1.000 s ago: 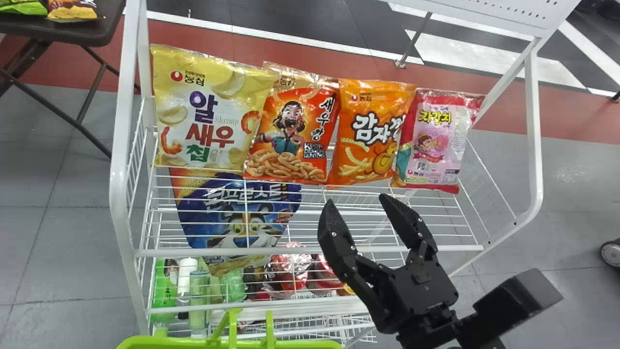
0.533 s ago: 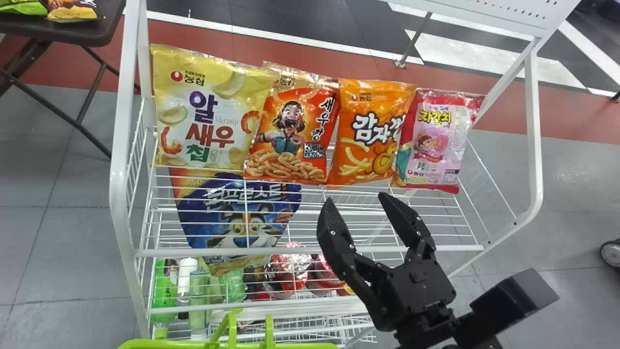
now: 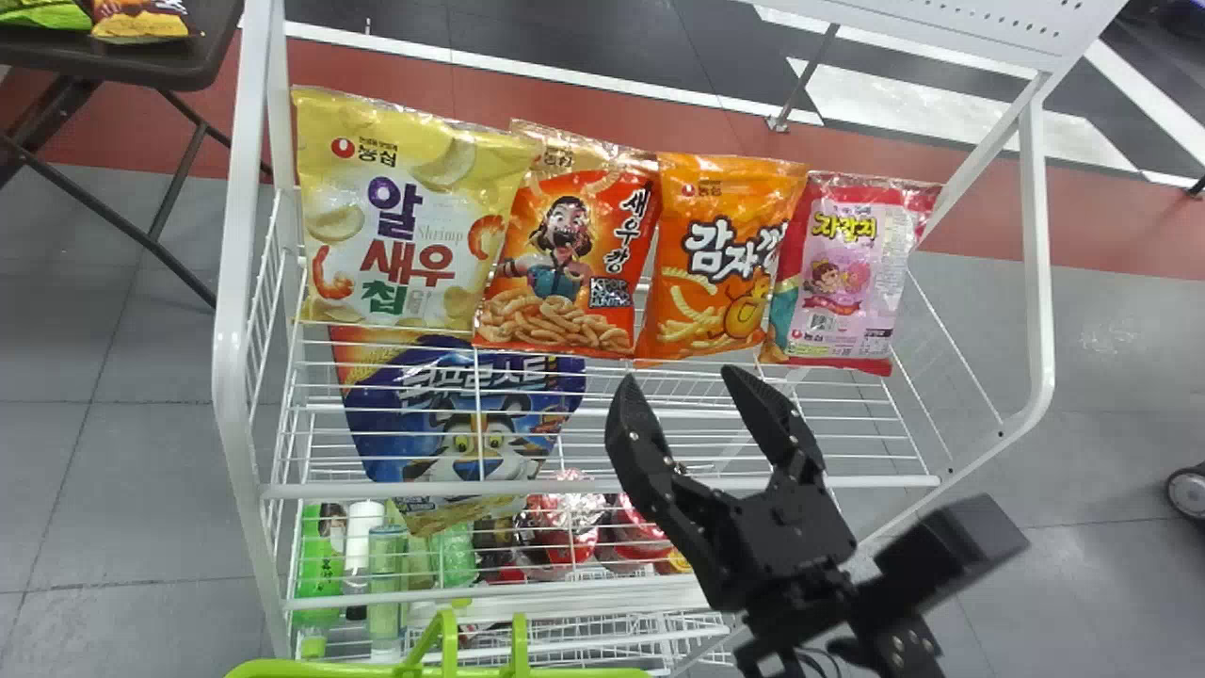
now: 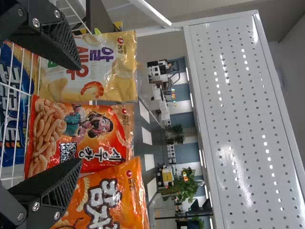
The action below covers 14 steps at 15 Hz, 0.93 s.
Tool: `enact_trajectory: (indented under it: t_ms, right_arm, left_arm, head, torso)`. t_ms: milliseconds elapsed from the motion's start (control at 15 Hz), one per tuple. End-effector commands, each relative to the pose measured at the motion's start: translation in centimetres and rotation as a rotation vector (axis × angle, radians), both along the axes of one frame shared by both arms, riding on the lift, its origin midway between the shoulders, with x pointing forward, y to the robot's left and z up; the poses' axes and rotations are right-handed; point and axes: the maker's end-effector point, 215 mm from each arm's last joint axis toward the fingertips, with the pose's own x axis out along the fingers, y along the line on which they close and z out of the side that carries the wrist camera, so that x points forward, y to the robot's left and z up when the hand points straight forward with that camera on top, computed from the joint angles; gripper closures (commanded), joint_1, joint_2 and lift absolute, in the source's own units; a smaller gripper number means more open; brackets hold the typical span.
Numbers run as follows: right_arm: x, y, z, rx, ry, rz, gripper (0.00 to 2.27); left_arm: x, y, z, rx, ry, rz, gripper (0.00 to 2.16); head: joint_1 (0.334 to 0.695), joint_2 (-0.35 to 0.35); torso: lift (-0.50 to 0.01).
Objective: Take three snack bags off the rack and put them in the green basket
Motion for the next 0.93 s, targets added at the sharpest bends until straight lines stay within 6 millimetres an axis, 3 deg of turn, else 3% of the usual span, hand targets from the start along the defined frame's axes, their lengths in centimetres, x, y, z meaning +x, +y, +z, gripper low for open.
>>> enact_trajectory:
  t_ms: [0,200,400,600,867]
  right_arm:
    - [3.5,-0.1,-1.6,-0.01,0.007,-0.001,0.14]
    - [8.2,-0.4,-4.0,-0.001,0.051,0.0,0.14]
    - [12.5,0.2,-4.5,0.016,0.04,0.025,0.14]
    - [16.1,1.1,-5.4,0.014,0.065,0.039,0.14]
    - [19.5,1.7,-6.6,0.014,0.103,0.047,0.14]
  left_arm:
    - [0.1,0.0,-0.1,0.003,-0.001,0.0,1.7]
    - [0.2,0.2,-0.2,0.004,-0.004,-0.005,1.7]
    - [0.4,0.2,-0.1,-0.001,-0.008,-0.006,1.7]
    - [0.6,0.1,-0.2,-0.006,-0.006,-0.003,1.7]
    - [0.8,0.0,-0.4,-0.012,0.001,-0.01,1.7]
  head:
    - [0.695,-0.35]
    - [0.695,-0.35]
    - [0.695,-0.35]
    - [0.695,-0.35]
    - [0.695,-0.35]
  torso:
    - [-0.023]
    - [-0.023]
    - [-0.023]
    - [-0.023]
    - [-0.023]
